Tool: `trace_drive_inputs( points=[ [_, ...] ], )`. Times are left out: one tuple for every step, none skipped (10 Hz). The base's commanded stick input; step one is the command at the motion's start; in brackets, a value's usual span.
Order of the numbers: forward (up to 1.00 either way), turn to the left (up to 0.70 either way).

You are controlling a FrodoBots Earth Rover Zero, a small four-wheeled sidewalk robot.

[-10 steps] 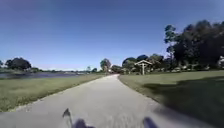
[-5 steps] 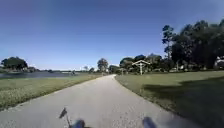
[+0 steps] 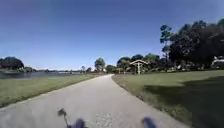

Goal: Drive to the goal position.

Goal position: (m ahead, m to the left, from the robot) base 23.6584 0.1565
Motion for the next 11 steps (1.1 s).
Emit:
trace_drive_inputs(
  points=[
    [0.85,0.00],
    [0.00,0.00],
    [-0.35,0.00],
    [-0.85,0.00],
    [-0.55,0.00],
    [0.00,0.00],
    [0.00,0.00],
    [0.00,0.00],
    [0.00,0.00],
    [0.00,0.00],
    [0.00,0.00]
  ],
)
